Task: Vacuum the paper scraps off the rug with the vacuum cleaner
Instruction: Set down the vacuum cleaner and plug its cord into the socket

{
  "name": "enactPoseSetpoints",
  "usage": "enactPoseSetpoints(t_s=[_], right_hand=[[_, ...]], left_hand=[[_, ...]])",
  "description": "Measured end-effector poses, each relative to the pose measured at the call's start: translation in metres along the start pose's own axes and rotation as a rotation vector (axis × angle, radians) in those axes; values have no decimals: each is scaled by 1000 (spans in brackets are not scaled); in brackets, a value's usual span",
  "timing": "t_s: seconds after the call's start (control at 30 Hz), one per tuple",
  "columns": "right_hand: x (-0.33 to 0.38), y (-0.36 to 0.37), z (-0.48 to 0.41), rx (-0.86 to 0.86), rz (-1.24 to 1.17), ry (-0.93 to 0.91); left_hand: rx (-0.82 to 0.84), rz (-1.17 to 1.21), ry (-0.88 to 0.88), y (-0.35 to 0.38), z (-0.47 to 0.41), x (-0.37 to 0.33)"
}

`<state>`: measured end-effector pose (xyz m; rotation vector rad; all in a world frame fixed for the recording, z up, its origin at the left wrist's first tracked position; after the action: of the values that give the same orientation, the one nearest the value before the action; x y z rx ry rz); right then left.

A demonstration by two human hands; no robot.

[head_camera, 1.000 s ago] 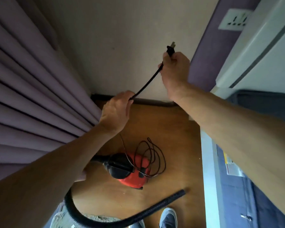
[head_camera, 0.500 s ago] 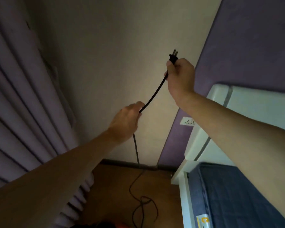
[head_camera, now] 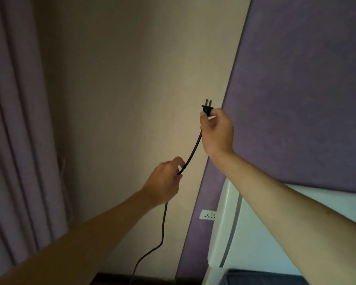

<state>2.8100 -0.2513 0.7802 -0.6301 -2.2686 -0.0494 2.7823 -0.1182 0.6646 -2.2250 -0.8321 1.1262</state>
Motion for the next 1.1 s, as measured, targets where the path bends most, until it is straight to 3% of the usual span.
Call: enactPoseSetpoints(t_s=[0.33, 1.1], right_hand=[[-55, -25, -5, -57, 147, 43], [-425, 35, 78, 218, 440, 413]], left_hand=[[-2, 97, -18, 69, -9, -18], [326, 355, -550, 353, 27, 119]])
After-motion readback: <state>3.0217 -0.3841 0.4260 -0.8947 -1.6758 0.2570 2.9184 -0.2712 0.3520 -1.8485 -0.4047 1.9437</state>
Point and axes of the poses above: each hand's wrist, its own z-axis away from the middle knuckle, its own y-axis out of the palm, x = y × z, the point moved 6 cm from there along -z, towards the middle knuckle, and after that the axes turned 1 degree about -y, right-handed, at the moved point
